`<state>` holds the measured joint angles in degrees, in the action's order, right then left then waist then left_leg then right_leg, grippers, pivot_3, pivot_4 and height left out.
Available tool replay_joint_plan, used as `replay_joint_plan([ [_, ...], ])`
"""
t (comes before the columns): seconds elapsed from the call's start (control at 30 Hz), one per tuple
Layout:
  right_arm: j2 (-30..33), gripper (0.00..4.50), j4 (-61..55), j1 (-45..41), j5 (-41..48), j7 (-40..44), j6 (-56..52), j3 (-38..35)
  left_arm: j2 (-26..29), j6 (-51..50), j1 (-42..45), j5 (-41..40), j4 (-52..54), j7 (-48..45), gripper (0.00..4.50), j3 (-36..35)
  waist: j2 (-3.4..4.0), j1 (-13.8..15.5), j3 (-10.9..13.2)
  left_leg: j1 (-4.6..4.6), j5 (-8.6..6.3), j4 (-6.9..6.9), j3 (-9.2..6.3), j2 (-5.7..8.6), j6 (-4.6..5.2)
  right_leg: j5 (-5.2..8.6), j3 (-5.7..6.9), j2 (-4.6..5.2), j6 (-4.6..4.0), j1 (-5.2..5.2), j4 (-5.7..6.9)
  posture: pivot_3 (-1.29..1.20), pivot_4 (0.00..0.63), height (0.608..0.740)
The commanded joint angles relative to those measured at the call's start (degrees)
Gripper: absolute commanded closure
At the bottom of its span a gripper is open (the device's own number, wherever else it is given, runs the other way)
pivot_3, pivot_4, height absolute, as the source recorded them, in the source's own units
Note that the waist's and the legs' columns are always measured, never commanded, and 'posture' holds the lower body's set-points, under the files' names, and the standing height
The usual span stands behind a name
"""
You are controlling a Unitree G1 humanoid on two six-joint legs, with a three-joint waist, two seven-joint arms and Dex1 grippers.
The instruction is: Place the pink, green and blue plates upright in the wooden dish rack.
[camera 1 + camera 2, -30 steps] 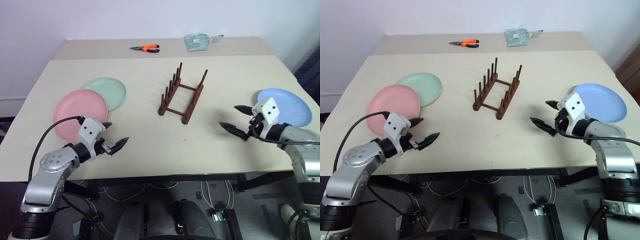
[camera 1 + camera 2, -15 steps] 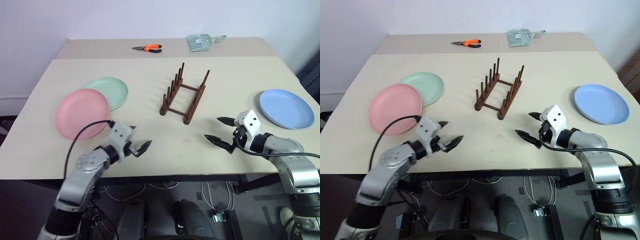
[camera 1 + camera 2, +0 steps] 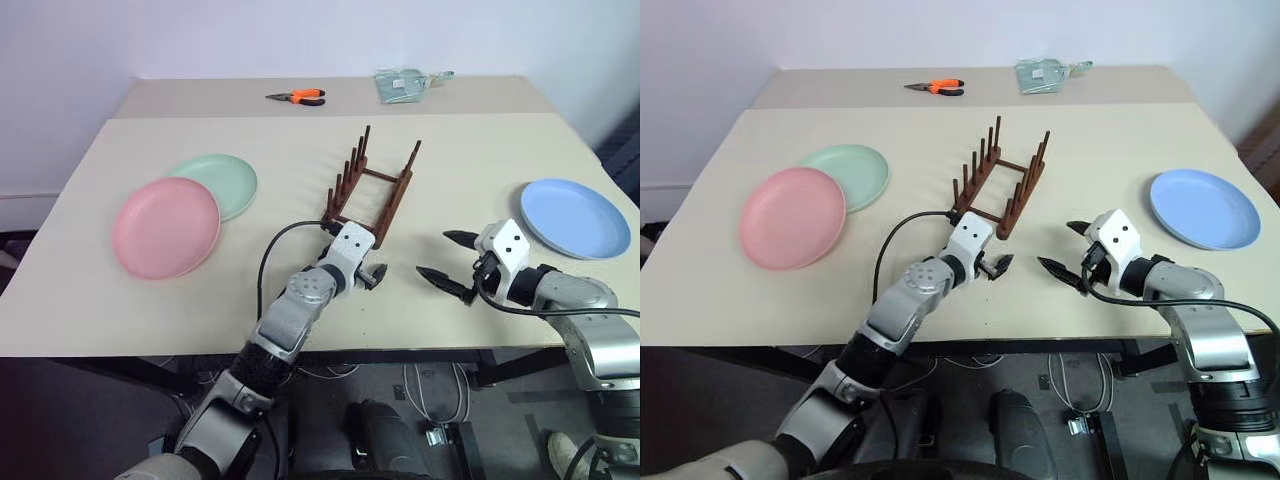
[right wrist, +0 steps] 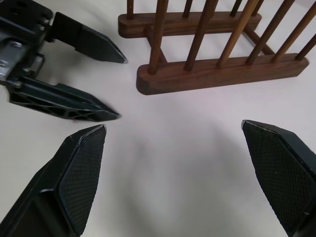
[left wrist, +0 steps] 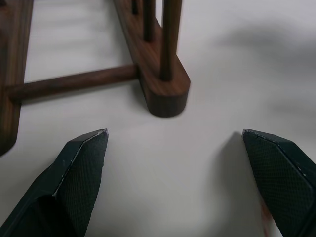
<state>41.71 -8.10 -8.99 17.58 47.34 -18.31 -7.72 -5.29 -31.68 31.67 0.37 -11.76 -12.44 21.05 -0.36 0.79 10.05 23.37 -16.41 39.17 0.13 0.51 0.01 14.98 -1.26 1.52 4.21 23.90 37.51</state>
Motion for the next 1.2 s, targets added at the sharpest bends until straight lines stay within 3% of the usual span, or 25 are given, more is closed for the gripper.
replay_joint_plan([
  [0.03,0.96,0.0,-1.1,-0.6,-0.55,-0.45,1.37,-1.52,-3.83,3.67,4.28,0.06,-8.55,0.86,0.03,-1.5,0.0,0.25,0.0,-0.01,0.0,0.02,-0.01,0.03,0.0,0.0,0.02,0.02,0.01,-0.05,-0.02,0.0,0.15,0.74],
  [0.17,1.05,0.0,-1.27,-0.17,-1.13,-0.67,1.97,-1.79,-5.64,6.86,8.02,0.25,-16.08,0.2,0.03,-2.63,0.0,0.01,0.0,-0.03,-0.01,0.01,-0.01,0.04,0.02,0.0,0.02,0.02,0.05,-0.1,-0.1,0.0,0.15,0.74],
  [0.2,1.07,0.0,-1.36,0.02,-1.3,-0.77,2.16,-1.91,-6.04,7.82,8.87,-0.02,-17.71,0.38,0.26,-3.23,0.0,0.0,0.0,-0.05,-0.01,0.01,-0.01,0.03,0.02,0.0,0.02,0.02,0.05,-0.12,-0.1,0.0,0.15,0.74],
  [0.3,1.07,0.0,-1.45,0.42,-1.63,-1.06,2.65,-2.33,-6.44,9.98,10.11,-0.44,-20.27,0.1,1.22,-4.01,0.0,0.01,0.0,-0.22,-0.01,0.01,-0.01,0.03,0.02,0.0,0.03,0.02,0.05,-0.29,-0.11,0.0,0.15,0.74],
  [0.47,1.66,0.0,-2.76,2.2,-1.21,-0.67,2.15,-3.36,-5.33,10.66,10.07,0.38,-20.65,-1.47,3.59,-3.91,0.0,0.25,0.0,-0.26,-0.02,0.0,-0.03,0.04,0.04,0.02,0.04,0.04,0.07,-0.38,-0.15,0.0,0.15,0.74],
  [0.5,2.11,0.0,-3.24,2.92,-0.98,-0.11,1.76,-3.46,-4.6,11.13,10.09,0.93,-20.45,-2.55,3.74,-3.32,0.0,0.17,0.0,-0.27,-0.02,0.01,-0.04,0.04,0.04,0.02,0.04,0.04,0.07,-0.4,-0.16,0.0,0.15,0.74],
  [0.67,5.16,0.0,-7.82,9.37,1.65,3.82,-1.55,-4.36,5.54,21.02,8.01,-2.93,-11.8,-24.28,3.74,-1.24,0.02,-0.17,0.0,-0.29,-0.02,-0.06,-0.06,0.02,0.03,0.03,0.04,0.02,0.08,-0.39,-0.17,0.0,0.15,0.74],
  [0.8,5.05,0.0,-9.6,11.68,2.39,3.76,-2.74,-4.7,14.22,28.04,9.93,-4.52,-14.41,-39.82,3.74,-1.26,0.03,-0.32,0.0,-0.3,0.0,-0.06,-0.05,-0.01,-0.01,0.03,0.01,0.02,0.05,-0.34,-0.14,0.0,0.15,0.74],
  [0.97,4.1,0.0,-10.93,11.47,2.4,1.87,-3.55,-4.32,18.5,32.22,15.09,-6.07,-24.39,-51.38,3.74,-3.27,0.03,0.2,0.01,-0.25,-0.01,-0.03,-0.06,0.01,0.01,0.03,0.06,0.05,0.05,-0.36,-0.19,0.0,0.15,0.74],
  [1.07,4.1,0.0,-11.17,11.11,2.35,1.22,-3.83,-4.16,18.34,33.59,17.98,-6.1,-30.35,-54.17,3.74,-4.6,0.02,0.11,0.01,-0.17,-0.05,-0.01,-0.07,0.03,0.09,0.03,0.11,0.05,0.06,-0.35,-0.28,0.0,0.15,0.74],
  [1.2,4.56,0.0,-10.31,10.06,2.18,0.92,-3.85,-4.34,17.01,36.41,19.76,-4.89,-35.06,-51.69,1.92,-6.49,0.01,-0.02,0.01,-0.13,-0.08,0.02,-0.07,0.05,0.15,0.03,0.13,0.05,0.09,-0.34,-0.29,0.0,0.15,0.74],
])
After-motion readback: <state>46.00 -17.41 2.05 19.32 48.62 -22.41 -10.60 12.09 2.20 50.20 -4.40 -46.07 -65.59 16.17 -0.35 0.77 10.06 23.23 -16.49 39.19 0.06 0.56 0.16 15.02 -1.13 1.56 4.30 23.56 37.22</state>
